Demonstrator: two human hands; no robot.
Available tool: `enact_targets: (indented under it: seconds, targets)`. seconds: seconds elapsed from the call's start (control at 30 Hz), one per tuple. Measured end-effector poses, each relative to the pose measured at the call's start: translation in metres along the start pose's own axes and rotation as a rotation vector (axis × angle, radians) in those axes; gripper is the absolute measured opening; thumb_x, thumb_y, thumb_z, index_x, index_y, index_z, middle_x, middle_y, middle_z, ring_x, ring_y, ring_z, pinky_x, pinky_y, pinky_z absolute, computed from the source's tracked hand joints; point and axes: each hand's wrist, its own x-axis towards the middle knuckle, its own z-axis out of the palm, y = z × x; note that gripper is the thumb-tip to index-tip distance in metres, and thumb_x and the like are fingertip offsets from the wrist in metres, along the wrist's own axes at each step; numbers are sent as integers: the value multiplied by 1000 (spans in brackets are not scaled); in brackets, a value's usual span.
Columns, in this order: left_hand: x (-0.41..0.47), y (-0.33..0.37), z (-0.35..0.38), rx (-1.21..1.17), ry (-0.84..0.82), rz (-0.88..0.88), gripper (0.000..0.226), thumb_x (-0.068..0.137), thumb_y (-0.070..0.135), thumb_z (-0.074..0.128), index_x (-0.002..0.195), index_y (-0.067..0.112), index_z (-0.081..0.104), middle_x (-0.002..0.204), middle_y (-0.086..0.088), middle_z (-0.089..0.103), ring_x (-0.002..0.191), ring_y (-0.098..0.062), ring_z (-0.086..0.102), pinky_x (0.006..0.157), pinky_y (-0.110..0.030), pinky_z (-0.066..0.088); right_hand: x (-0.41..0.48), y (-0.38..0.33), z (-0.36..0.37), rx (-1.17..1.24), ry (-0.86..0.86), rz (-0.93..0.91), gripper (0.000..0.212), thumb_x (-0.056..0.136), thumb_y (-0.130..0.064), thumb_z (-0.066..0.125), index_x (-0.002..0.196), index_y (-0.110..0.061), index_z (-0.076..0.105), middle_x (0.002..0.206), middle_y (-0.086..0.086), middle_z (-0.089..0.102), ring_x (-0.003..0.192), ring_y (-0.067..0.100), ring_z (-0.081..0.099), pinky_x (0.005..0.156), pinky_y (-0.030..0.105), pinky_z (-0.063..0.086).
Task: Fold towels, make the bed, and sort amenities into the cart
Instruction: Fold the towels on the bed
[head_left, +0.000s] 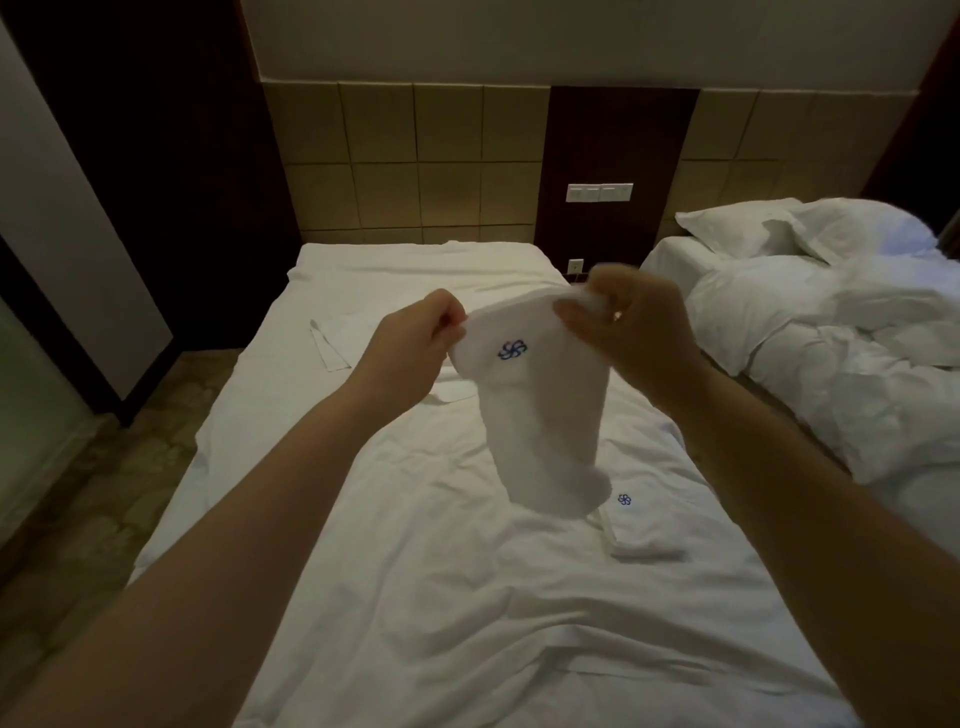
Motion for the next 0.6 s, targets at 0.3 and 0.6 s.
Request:
enact_targets:
  seconds: [0.3,0.6]
  targets:
    - [25,-15,-2,-158,-80,10,28,95,1,43,77,23,44,73,5,50,68,-12,45,66,-26,43,24,-4,1,52,-56,60,25,83,-22,71,75,-9,51,69,12,53,65,35,56,57,36,49]
    - [39,-20,11,-432,-116,-52,38,95,-4,35,81,27,51,66,0,47,61,-14,43,59,-25,38,10,10,18,358,-16,358,28,84,-11,70,75,-22,46,70,-5,49,57,-3,53,51,11,44]
